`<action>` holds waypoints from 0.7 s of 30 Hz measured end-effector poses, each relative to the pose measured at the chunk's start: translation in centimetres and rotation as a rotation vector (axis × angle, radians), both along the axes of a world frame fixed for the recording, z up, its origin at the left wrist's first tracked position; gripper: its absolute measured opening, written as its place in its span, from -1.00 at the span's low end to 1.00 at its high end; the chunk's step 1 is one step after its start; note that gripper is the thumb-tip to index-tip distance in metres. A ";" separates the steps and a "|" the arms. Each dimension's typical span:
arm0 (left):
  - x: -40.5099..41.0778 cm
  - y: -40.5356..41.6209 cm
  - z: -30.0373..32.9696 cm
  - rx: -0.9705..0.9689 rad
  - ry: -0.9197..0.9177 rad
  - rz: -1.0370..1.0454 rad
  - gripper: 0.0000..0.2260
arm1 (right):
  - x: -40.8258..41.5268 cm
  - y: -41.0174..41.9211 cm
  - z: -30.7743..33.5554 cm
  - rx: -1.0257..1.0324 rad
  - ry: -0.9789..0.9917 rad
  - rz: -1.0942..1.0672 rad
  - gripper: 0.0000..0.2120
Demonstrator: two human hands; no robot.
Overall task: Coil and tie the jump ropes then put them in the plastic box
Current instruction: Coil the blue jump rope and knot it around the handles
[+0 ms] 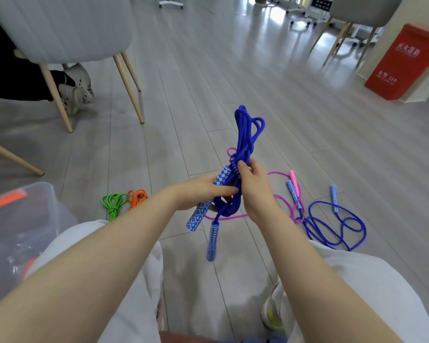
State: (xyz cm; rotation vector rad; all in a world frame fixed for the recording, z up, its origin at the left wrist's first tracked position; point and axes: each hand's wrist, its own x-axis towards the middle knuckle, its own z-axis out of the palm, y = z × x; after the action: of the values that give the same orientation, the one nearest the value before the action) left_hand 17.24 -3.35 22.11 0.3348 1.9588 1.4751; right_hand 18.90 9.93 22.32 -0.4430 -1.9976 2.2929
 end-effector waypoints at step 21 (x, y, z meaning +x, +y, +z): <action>-13.0 -13.6 -14.3 -0.217 -0.237 0.087 -0.81 | -13.7 -12.6 -16.7 -0.170 -0.333 0.133 -0.78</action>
State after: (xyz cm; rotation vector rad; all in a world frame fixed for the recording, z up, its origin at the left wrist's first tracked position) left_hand 4.22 -16.92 7.77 -0.0207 1.9352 1.2751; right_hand 5.22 -2.70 5.58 -0.7738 -2.0292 2.6332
